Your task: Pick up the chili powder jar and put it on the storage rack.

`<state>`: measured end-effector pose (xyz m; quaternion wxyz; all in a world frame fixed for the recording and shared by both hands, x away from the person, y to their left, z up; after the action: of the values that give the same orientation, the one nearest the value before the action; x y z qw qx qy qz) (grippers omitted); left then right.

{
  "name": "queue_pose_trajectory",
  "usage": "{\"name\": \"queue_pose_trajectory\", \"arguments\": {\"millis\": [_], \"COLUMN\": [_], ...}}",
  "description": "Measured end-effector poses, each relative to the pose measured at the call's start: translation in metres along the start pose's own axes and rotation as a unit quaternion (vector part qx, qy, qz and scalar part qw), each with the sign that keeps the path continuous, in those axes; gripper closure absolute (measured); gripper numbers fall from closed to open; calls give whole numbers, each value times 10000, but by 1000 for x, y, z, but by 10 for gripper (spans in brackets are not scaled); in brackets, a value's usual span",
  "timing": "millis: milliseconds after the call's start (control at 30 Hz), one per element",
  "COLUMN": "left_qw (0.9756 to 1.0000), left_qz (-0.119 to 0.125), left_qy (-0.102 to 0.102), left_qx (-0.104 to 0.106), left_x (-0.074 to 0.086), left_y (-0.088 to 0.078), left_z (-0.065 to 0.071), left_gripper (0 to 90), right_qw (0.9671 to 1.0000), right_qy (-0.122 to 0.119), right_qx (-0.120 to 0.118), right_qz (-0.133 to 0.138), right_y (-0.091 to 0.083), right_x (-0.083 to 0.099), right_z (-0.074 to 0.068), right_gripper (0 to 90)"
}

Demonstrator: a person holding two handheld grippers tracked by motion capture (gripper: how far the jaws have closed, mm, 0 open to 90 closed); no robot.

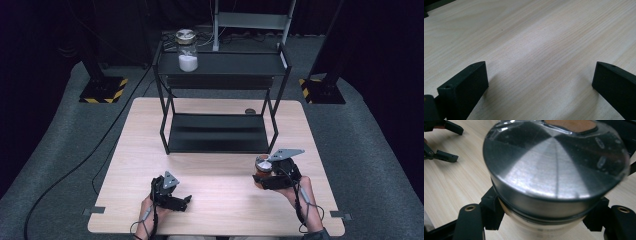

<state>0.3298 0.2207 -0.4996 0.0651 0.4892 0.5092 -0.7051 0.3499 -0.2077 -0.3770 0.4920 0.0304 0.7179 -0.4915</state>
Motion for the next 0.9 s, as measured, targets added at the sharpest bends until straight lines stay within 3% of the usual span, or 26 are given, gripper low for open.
{"name": "queue_pose_trajectory", "arguments": {"millis": [900], "left_qw": [10000], "left_qz": [-1], "left_qy": [0], "left_qx": [-1], "left_x": [0], "left_y": [0], "left_z": [0], "left_gripper": [0], "right_qw": [9978], "right_qy": [-306], "right_qx": [-35], "right_qz": [-585], "right_y": [11], "right_x": [-56], "right_z": [17], "right_gripper": [308]}}
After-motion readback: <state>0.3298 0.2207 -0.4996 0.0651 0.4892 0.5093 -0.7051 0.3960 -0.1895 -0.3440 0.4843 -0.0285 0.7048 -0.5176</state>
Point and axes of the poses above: each handheld gripper's, and its own axes: y roughly forward along the jaws, x roughly out of its underside, z roughly to its right, the point moved 9 cm from there along y, roughly forward along the jaws, and after that the axes turned 3 degrees about z, right-handed, at the moved point
